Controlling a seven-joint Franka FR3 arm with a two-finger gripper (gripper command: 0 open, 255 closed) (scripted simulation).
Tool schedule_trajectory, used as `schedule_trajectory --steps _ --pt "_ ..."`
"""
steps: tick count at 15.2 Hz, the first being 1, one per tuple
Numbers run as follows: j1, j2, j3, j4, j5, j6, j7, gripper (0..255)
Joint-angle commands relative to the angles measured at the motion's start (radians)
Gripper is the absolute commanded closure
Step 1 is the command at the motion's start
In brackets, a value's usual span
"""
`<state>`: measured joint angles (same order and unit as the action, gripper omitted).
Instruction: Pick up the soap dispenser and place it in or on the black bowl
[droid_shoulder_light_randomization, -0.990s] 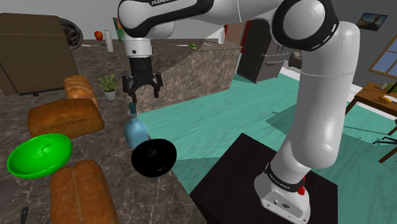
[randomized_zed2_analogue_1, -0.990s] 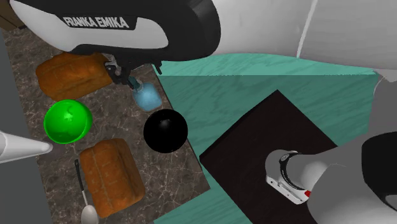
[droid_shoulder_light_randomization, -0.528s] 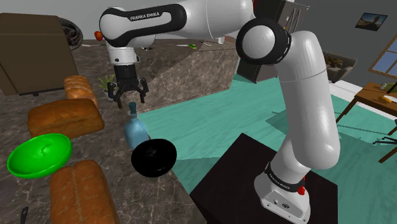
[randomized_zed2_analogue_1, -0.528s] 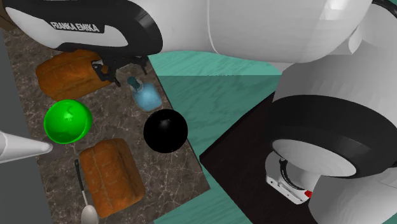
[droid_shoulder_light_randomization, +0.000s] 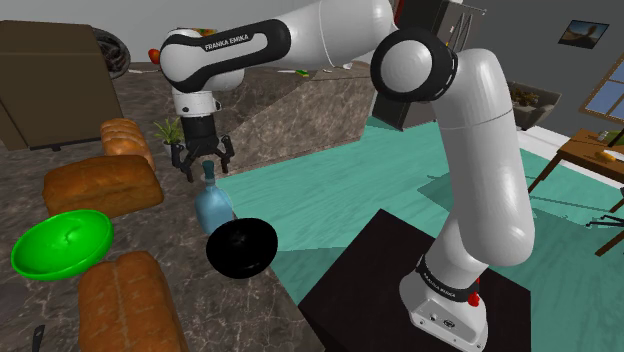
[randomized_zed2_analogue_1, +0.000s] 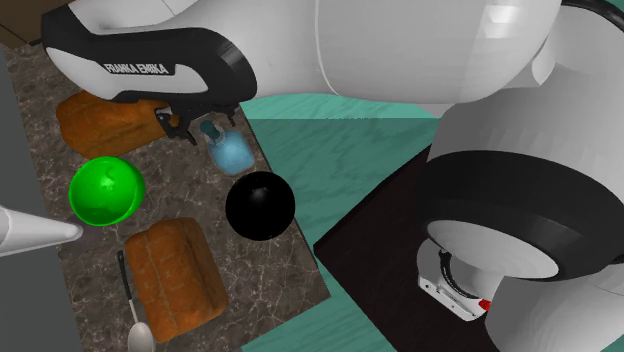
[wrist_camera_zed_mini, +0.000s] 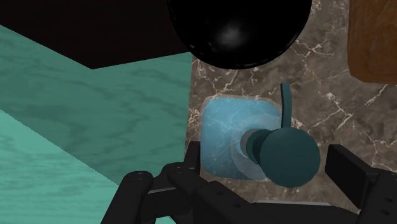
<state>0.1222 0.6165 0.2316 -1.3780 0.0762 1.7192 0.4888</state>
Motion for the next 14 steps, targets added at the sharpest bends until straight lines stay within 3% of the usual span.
schedule_trajectory --steps 1,5,6,14 --pt "0.0 0.001 0.0 -0.002 0.0 0.003 0.0 0" --pt "0.0 0.001 0.0 -0.002 0.0 0.003 0.0 0" --pt "0.0 0.001 0.0 -0.002 0.0 0.003 0.0 255" --pt "0.0 0.001 0.0 -0.001 0.0 0.003 0.0 255"
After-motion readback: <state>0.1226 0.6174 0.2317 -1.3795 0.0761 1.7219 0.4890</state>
